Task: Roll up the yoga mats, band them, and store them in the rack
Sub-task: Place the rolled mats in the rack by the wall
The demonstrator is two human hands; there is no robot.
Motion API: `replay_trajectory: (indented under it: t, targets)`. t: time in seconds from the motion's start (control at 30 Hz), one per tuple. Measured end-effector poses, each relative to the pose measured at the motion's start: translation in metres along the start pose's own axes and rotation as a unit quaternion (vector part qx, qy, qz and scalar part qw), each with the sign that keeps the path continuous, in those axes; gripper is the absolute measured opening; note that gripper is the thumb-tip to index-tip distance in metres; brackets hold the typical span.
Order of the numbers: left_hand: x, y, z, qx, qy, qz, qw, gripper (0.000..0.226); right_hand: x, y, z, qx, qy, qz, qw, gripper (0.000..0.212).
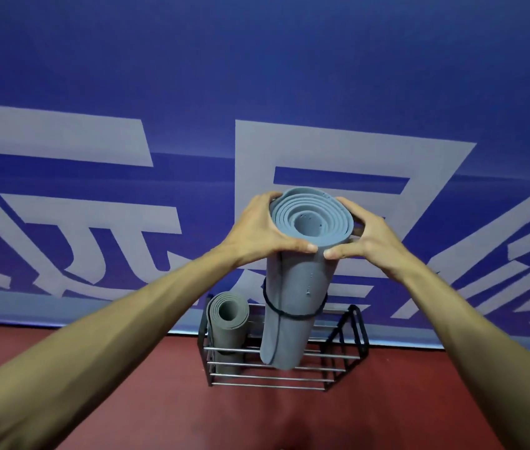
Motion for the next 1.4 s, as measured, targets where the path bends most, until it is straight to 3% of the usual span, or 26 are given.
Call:
replay_trajectory:
  t: [0.17,0.23,0.33,0.6,0.73,0.9,1.07,1.17,1.3,1.4]
  targets:
    - [0.0,0.009,0.039,-0.024,-0.019,0.005,1.0,0.1,-0.016,-0.015,0.045,-0.011,0.025,0.0,1.0,0.084]
    - [0.004,0.012,0.051,-0.032,-0.021,0.015,0.999,0.097,-0.021,-0.023,0.057,-0.016,0.038,0.001,0.999,0.084]
    - [0.014,0.023,0.066,-0.042,-0.025,0.032,0.998,0.107,-0.025,-0.042,0.073,-0.018,0.057,0.006,0.998,0.091]
    - [0.037,0.075,0.075,-0.1,-0.035,0.043,0.993,0.124,-0.008,-0.111,0.097,0.047,0.076,0.059,0.994,0.104]
    - [0.046,0.1,0.072,-0.112,-0.03,0.02,0.993,0.12,0.007,-0.136,0.105,0.073,0.087,0.009,0.993,0.102]
    - [0.055,0.135,0.068,-0.141,-0.015,0.014,0.99,0.125,0.032,-0.161,0.108,0.079,0.082,0.075,0.991,0.093]
    - [0.069,0.174,0.056,-0.174,-0.042,-0.011,0.984,0.113,0.055,-0.183,0.105,0.081,0.071,0.047,0.993,0.091]
    - [0.087,0.199,0.053,-0.197,-0.02,-0.018,0.98,0.12,0.074,-0.208,0.104,0.099,0.098,0.048,0.989,0.094]
    - [0.098,0.237,0.048,-0.253,0.025,-0.101,0.962,0.097,0.093,-0.243,0.1,0.153,0.083,0.05,0.983,0.097]
    - [0.109,0.265,0.043,-0.288,0.062,-0.143,0.945,0.108,0.104,-0.272,0.092,0.189,0.048,0.09,0.977,0.096]
Point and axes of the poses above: each hand's wrist, its own z-axis towards the middle knuckle, its own x-axis out of the palm, y = z × x, the point moved 8 cm from there along z, towards the middle knuckle, and after that the axes turned 3 degrees about y, right-handed, at the moved point
